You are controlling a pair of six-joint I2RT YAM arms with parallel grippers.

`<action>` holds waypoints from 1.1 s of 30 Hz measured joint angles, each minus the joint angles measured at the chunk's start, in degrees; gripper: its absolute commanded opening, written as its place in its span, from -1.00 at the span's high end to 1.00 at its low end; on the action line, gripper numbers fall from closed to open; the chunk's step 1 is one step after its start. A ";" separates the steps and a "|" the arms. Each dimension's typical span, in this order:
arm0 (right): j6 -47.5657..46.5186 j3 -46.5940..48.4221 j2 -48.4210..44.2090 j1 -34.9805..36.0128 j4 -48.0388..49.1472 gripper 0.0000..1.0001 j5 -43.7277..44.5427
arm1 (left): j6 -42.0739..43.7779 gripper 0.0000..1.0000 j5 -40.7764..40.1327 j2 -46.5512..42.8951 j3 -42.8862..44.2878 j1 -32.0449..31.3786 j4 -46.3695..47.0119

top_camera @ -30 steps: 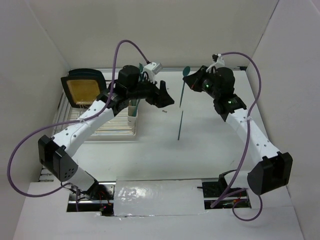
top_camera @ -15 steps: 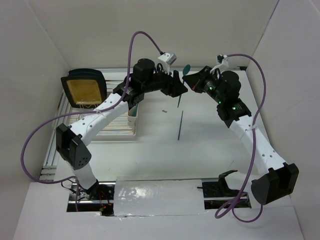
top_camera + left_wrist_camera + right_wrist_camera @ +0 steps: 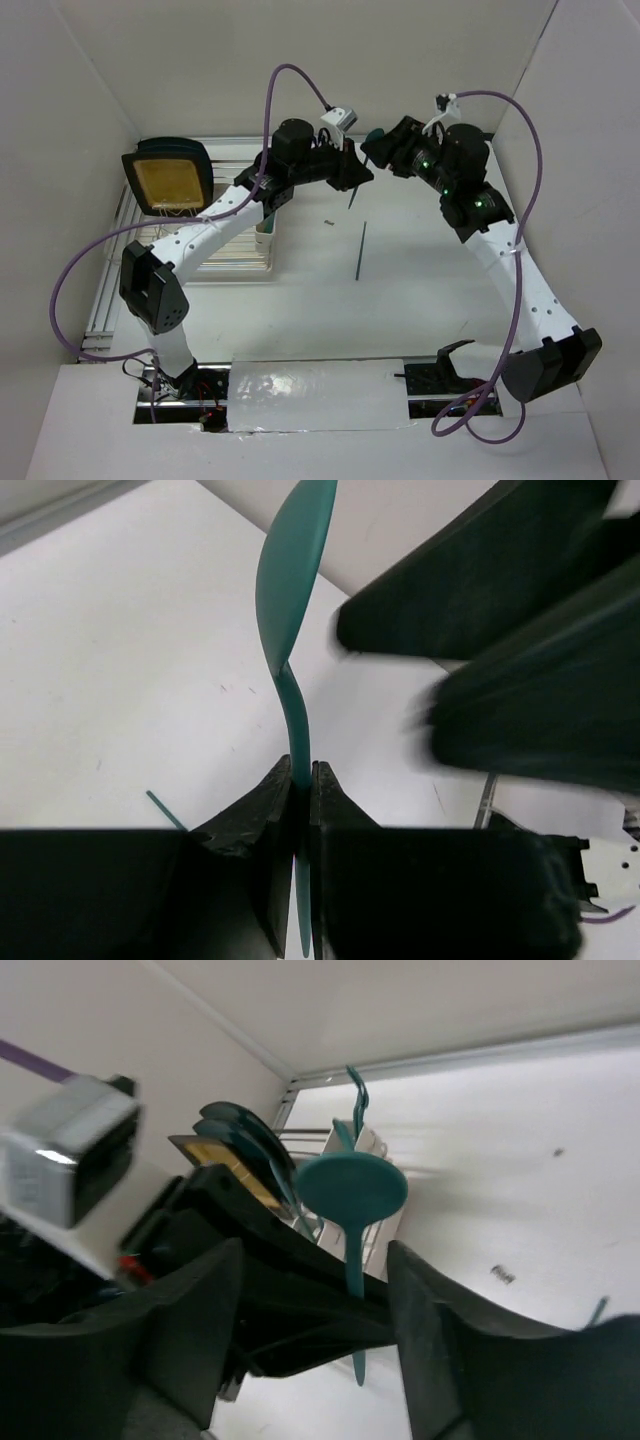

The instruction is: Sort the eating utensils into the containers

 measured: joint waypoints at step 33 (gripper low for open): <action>-7.04 -6.23 3.39 -1.51 -14.47 -1.00 9.18 | 7.02 0.88 25.59 -5.75 -13.49 35.93 33.55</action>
